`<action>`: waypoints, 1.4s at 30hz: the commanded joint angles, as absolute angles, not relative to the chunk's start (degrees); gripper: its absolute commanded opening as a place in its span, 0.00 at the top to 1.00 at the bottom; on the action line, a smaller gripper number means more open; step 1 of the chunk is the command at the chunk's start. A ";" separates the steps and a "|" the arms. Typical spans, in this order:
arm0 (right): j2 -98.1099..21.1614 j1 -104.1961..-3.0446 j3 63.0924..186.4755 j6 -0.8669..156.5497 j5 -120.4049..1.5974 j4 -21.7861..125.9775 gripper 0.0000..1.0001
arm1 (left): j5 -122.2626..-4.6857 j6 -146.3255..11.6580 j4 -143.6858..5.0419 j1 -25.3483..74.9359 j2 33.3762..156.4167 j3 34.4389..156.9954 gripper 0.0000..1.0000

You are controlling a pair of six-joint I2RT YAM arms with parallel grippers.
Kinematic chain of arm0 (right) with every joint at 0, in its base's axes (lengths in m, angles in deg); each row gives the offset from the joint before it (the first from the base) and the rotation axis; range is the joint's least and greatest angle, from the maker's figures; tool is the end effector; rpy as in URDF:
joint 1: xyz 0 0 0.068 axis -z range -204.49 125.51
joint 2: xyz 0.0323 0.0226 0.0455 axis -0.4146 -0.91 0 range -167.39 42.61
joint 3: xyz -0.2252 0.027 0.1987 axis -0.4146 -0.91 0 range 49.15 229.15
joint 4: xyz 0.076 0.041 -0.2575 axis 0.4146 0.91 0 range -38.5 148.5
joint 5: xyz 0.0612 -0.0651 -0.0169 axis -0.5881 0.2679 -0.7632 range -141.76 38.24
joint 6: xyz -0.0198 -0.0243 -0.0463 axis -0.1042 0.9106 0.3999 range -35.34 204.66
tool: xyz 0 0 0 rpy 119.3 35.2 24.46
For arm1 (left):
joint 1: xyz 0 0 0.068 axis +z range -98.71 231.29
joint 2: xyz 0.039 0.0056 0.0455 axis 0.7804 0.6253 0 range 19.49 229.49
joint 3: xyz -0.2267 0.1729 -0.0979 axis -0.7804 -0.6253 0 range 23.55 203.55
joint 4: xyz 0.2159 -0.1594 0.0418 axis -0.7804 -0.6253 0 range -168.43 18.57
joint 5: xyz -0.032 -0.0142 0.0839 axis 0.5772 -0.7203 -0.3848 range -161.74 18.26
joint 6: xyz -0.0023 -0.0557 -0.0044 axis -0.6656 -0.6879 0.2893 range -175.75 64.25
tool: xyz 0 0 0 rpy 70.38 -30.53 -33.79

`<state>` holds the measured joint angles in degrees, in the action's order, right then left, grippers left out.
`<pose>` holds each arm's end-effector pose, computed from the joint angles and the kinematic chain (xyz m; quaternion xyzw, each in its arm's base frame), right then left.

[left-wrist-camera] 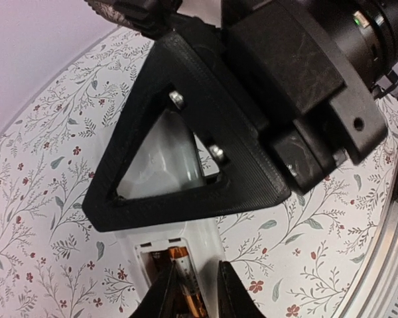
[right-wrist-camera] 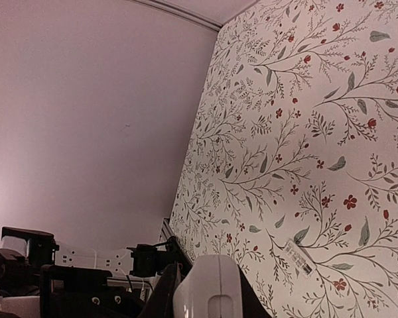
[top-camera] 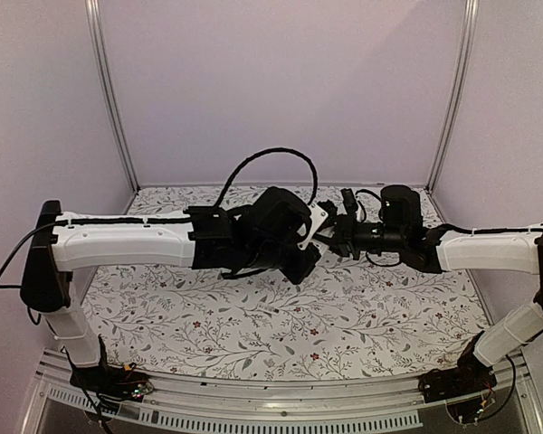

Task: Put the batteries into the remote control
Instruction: Press the battery in the battery compartment, then pass from the right arm to the left

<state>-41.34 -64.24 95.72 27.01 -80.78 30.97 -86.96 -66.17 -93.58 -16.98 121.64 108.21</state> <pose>0.2431 0.2266 0.2667 -0.0266 0.7912 0.5662 0.2296 0.1685 -0.3952 0.3099 0.3846 0.8123 -0.1747 0.4021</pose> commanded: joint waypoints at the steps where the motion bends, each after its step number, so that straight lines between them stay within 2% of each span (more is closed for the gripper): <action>1: -39.50 -64.70 97.93 26.39 -82.06 28.65 1.00 | -85.55 -65.26 -97.42 -17.53 125.04 110.47 0.79; 5: -39.23 -64.67 97.93 26.63 -82.28 28.64 1.00 | -84.98 -65.75 -98.18 -17.44 125.57 110.82 0.75; 9: -38.74 -64.51 97.56 27.61 -82.69 28.65 1.00 | -84.34 -67.22 -98.11 -16.73 123.31 110.61 0.58; 12: -38.69 -64.03 96.72 28.92 -83.58 28.65 1.00 | -83.40 -67.71 -96.36 -16.15 119.56 108.96 0.49; 19: -38.65 -63.09 94.77 34.13 -88.31 28.65 1.00 | -77.43 -69.71 -91.50 -13.50 108.89 103.17 0.40; 22: -38.44 -63.08 94.92 36.99 -91.90 28.41 1.00 | -71.56 -72.83 -89.51 -9.47 105.14 99.11 0.41; 26: -37.61 -63.26 95.90 40.11 -97.73 27.65 1.00 | -61.66 -76.91 -84.91 -3.97 102.69 93.08 0.47; 32: -37.18 -64.13 97.88 44.21 -103.43 27.64 1.00 | -47.63 -81.25 -78.16 -2.51 103.41 89.15 0.51; 42: -38.42 -66.46 100.72 46.16 -107.14 26.46 1.00 | -38.21 -86.69 -67.78 -2.58 106.03 86.27 0.51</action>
